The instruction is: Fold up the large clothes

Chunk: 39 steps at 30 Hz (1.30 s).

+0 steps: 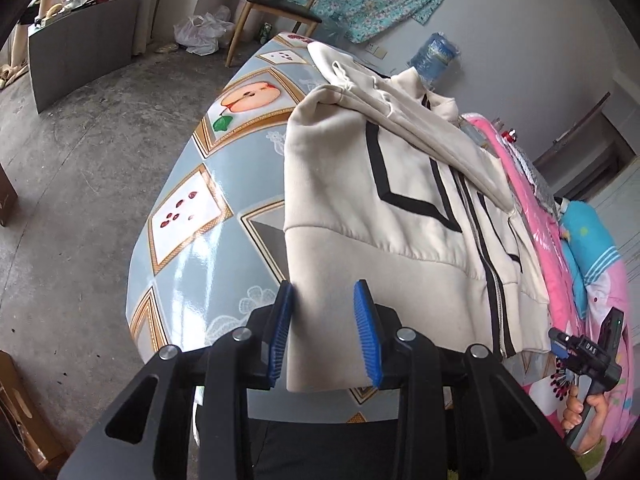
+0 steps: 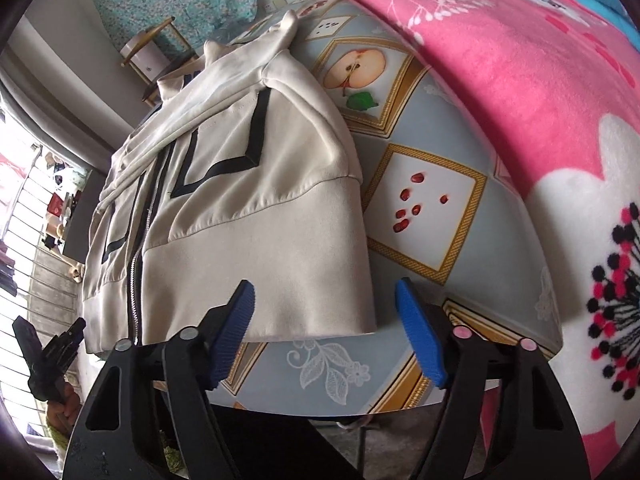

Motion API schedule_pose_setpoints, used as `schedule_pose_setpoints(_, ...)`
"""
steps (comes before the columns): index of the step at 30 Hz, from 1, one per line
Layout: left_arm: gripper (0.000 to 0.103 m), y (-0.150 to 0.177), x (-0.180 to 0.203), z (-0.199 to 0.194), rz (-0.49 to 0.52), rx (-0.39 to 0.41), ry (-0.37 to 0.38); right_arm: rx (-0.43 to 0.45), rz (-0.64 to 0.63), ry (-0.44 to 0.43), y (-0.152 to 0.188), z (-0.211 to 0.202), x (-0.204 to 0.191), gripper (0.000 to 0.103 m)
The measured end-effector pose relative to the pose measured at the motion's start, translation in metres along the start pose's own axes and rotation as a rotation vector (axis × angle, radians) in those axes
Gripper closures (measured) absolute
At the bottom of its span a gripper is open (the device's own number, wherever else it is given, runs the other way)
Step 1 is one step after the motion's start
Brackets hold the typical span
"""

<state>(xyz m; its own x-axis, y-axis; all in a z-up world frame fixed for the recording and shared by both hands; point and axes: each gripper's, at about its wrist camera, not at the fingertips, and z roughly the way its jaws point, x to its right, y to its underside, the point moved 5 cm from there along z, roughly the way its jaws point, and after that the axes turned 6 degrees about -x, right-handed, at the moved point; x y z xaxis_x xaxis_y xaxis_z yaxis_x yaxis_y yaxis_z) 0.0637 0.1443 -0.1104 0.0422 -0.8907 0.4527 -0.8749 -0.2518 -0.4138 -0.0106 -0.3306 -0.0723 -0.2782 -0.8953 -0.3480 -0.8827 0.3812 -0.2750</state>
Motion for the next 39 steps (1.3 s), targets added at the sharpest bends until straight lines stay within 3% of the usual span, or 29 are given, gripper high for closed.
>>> schedule_pose_setpoints(10, 0.071, -0.013, 0.0, 0.008, 0.01, -0.001, 0.022, 0.016, -0.012, -0.006, -0.012, 0.011, -0.014, 0.049)
schedule_pose_setpoints(15, 0.072, 0.008, 0.01, 0.002, 0.068, -0.016, 0.014, 0.004, -0.002, -0.006, -0.002, 0.008, -0.011, 0.058)
schedule_pose_setpoints(18, 0.071, 0.011, 0.014, 0.003, 0.094, -0.013, -0.018, 0.023, 0.001, -0.013, 0.001, 0.007, -0.007, 0.06)
schedule_pose_setpoints(20, 0.072, 0.008, 0.016, 0.004, 0.09, 0.0, -0.05, 0.034, 0.003, 0.001, -0.002, 0.009, -0.008, 0.068)
schedule_pose_setpoints(25, 0.092, 0.007, 0.028, 0.007, 0.156, 0.039, -0.2, 0.054, 0.01, -0.007, -0.006, 0.014, -0.012, 0.092)
schedule_pose_setpoints(26, 0.096, 0.007, 0.032, 0.004, 0.181, 0.055, -0.224, 0.062, 0.016, -0.017, -0.006, 0.013, -0.012, 0.093)
schedule_pose_setpoints(31, 0.098, 0.005, 0.053, -0.032, 0.271, 0.168, -0.259, 0.15, -0.023, -0.02, -0.002, -0.018, -0.025, 0.095)
schedule_pose_setpoints(34, 0.099, 0.004, 0.066, -0.053, 0.299, 0.202, -0.228, 0.188, -0.045, -0.033, 0.0, -0.04, -0.032, 0.095)
schedule_pose_setpoints(39, 0.099, 0.013, 0.065, -0.075, 0.289, 0.188, -0.174, 0.205, -0.064, -0.05, 0.008, -0.062, -0.033, 0.095)
